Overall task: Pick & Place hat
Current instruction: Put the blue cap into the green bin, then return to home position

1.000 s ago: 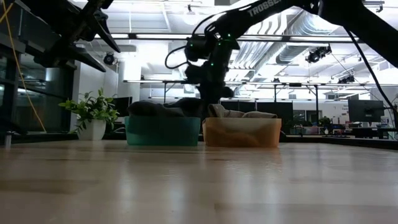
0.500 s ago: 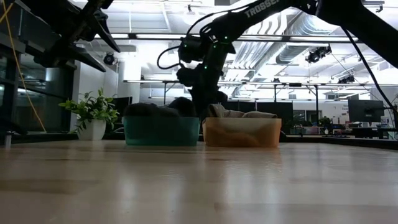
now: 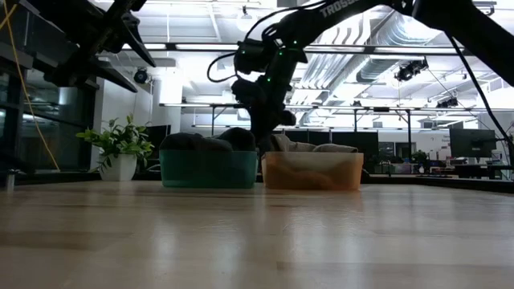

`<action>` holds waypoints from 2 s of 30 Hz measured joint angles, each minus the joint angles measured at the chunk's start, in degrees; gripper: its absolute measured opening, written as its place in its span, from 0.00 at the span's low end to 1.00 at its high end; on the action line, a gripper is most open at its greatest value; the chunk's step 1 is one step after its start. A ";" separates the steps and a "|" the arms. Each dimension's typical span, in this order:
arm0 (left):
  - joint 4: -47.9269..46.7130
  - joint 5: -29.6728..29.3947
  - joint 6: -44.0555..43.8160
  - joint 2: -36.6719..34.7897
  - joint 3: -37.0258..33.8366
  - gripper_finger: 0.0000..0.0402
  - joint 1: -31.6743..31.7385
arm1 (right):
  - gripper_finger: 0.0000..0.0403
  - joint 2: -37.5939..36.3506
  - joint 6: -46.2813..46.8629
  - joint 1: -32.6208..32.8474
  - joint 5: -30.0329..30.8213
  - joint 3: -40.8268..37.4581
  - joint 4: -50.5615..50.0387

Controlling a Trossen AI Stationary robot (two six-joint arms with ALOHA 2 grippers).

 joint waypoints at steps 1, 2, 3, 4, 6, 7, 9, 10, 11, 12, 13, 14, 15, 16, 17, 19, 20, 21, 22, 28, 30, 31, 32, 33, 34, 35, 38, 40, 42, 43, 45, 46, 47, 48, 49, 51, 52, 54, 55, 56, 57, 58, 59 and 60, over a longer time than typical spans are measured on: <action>0.03 -0.01 0.00 0.00 0.00 0.53 0.00 | 0.00 -0.14 0.02 0.00 0.00 0.00 0.02; 0.01 -0.01 0.00 0.00 0.00 0.53 -0.01 | 0.00 -0.42 0.05 0.00 0.02 0.00 -0.17; 0.02 -0.01 0.00 0.00 0.00 0.53 -0.01 | 0.00 -0.64 0.02 0.00 0.22 0.00 -0.72; 0.03 0.00 0.00 -0.02 0.00 0.53 0.00 | 0.00 -0.79 -0.06 0.00 0.80 0.00 -1.20; 0.01 -0.03 0.00 0.00 0.00 0.53 0.00 | 0.00 -1.58 -0.19 0.00 1.92 0.00 -2.43; 0.01 -0.04 0.00 -0.02 0.00 0.53 -0.01 | 0.00 -2.16 -0.63 0.00 2.75 0.00 -2.91; -0.04 -0.12 0.00 0.00 0.00 0.53 -0.01 | 0.00 -3.80 -1.16 -0.10 3.42 -0.02 -3.50; -0.15 -0.34 0.01 0.00 0.00 0.53 -0.01 | 0.00 -4.91 -1.41 -0.11 4.04 -0.02 -3.60; -0.14 -0.41 0.09 0.00 0.00 0.53 -0.01 | 0.00 -5.96 -2.10 -0.11 4.05 -0.02 -4.07; -0.16 -0.48 0.44 -0.01 0.00 0.53 -0.01 | 0.00 -7.03 -3.21 -0.09 4.27 -0.02 -4.42; -0.19 -1.00 0.80 0.00 0.00 0.53 -0.01 | 0.00 -8.26 -4.66 -0.10 4.26 -0.02 -4.75; -0.28 -1.76 1.23 -0.01 0.00 0.53 -0.01 | 0.00 -9.36 -5.97 0.05 4.10 -0.02 -4.96; -0.38 -2.39 1.81 -0.03 0.00 0.53 -0.01 | 0.00 -10.76 -6.81 0.20 4.25 -0.02 -5.36; -0.35 -3.23 2.33 -0.27 0.00 0.53 -0.01 | 0.00 -12.11 -7.60 0.40 4.16 -0.02 -5.99; -0.48 -3.89 2.93 -0.90 0.00 0.53 -0.01 | 0.00 -13.34 -8.59 0.73 4.16 -0.02 -6.27; -0.01 -5.18 4.55 -2.63 0.00 0.53 0.01 | 0.00 -16.08 -9.96 1.07 3.65 -0.02 -6.69; 0.13 -5.54 5.50 -3.44 0.00 0.53 0.00 | 0.00 -17.52 -10.50 1.22 3.17 -0.63 -6.35; 0.16 -5.96 6.40 -4.19 0.00 0.53 0.01 | 0.00 -19.25 -11.09 1.25 1.92 -1.93 -5.47; 0.14 -6.15 7.23 -4.99 -0.01 0.53 0.01 | 0.00 -21.33 -11.67 1.23 0.36 -4.02 -3.83; 11.19 -6.33 11.55 -13.24 -7.81 0.53 0.01 | 0.00 -38.11 -9.46 1.16 -3.90 -25.88 10.86; 21.09 -5.05 12.68 -16.68 -13.40 0.53 0.01 | 0.00 -44.57 -7.39 1.16 -3.71 -34.19 16.32; 25.69 -4.75 12.79 -18.32 -16.46 0.53 0.01 | 0.00 -47.80 -6.21 1.18 -3.74 -38.00 18.78; 29.93 -4.66 12.75 -19.89 -19.36 0.53 0.01 | 0.00 -51.14 -4.77 1.18 -3.74 -42.17 21.93; 33.91 -4.68 12.61 -21.34 -22.16 0.53 0.01 | 0.00 -54.29 -3.21 1.18 -3.78 -46.00 25.25; 38.30 -4.68 12.25 -22.67 -25.06 0.53 0.01 | 0.00 -57.42 -1.71 1.18 -4.06 -49.82 28.42; 42.38 -4.68 11.96 -23.90 -27.70 0.53 0.01 | 0.00 -60.57 -0.15 1.18 -4.75 -53.65 31.97; 52.63 -4.96 11.65 -26.99 -34.18 0.53 0.01 | 0.00 -69.38 3.86 1.16 -7.09 -64.88 42.40; 55.70 -5.23 11.59 -28.60 -35.82 0.53 0.01 | 0.00 -74.86 7.15 1.18 -8.04 -72.26 49.92; 52.35 -5.29 12.14 -29.93 -35.45 0.53 0.01 | 0.00 -79.72 10.34 1.20 -8.29 -78.45 56.69; 52.63 -5.10 12.66 -30.14 -35.45 0.53 0.01 | 0.00 -82.10 11.69 1.18 -8.26 -81.17 59.50; 52.13 -5.40 13.99 -30.43 -35.45 0.53 0.01 | 0.00 -86.16 13.48 1.25 -8.09 -85.73 63.19; 52.48 -5.89 14.74 -30.53 -35.45 0.53 0.02 | 0.00 -88.08 14.11 1.27 -7.99 -87.43 64.44; 52.41 -6.35 15.43 -30.58 -35.45 0.53 0.01 | 0.00 -90.02 14.56 1.28 -7.70 -88.94 65.02; 52.40 -6.78 16.06 -30.60 -35.45 0.53 0.04 | 0.00 -91.64 14.83 1.29 -7.53 -90.02 65.16; 52.04 -7.11 16.73 -30.54 -35.45 0.53 0.04 | 0.00 -93.22 15.29 1.31 -7.25 -90.79 65.46; 51.70 -7.58 18.00 -30.45 -35.47 0.53 0.04 | 0.00 -95.85 15.56 1.29 -7.00 -92.53 65.43; 51.71 -7.54 18.88 -30.47 -35.47 0.53 0.04 | 0.00 -96.98 15.59 1.29 -6.97 -93.18 65.19; 52.21 -7.69 20.59 -30.49 -35.50 0.53 0.04 | 0.00 -99.19 15.67 1.29 -7.10 -94.35 65.26; 52.23 -7.98 21.22 -30.47 -35.50 0.53 0.04 | 0.00 -100.33 15.72 1.29 -7.10 -94.99 65.39; 52.11 -8.57 21.69 -30.46 -35.50 0.53 0.04 | 0.00 -101.31 15.75 1.29 -7.07 -95.73 65.40; 52.05 -9.47 22.06 -30.45 -35.50 0.53 0.04 | 0.00 -102.32 15.88 1.29 -6.88 -96.47 65.42; 52.09 -10.28 22.22 -30.46 -35.50 0.53 0.04 | 0.00 -103.41 16.43 1.29 -6.69 -97.33 65.63; 52.16 -11.03 22.23 -30.47 -35.52 0.53 0.04 | 0.00 -104.33 16.82 1.29 -6.63 -98.05 65.83; 52.23 -11.39 22.21 -30.47 -35.52 0.53 0.04 | 0.00 -105.19 17.01 1.29 -6.66 -98.65 65.97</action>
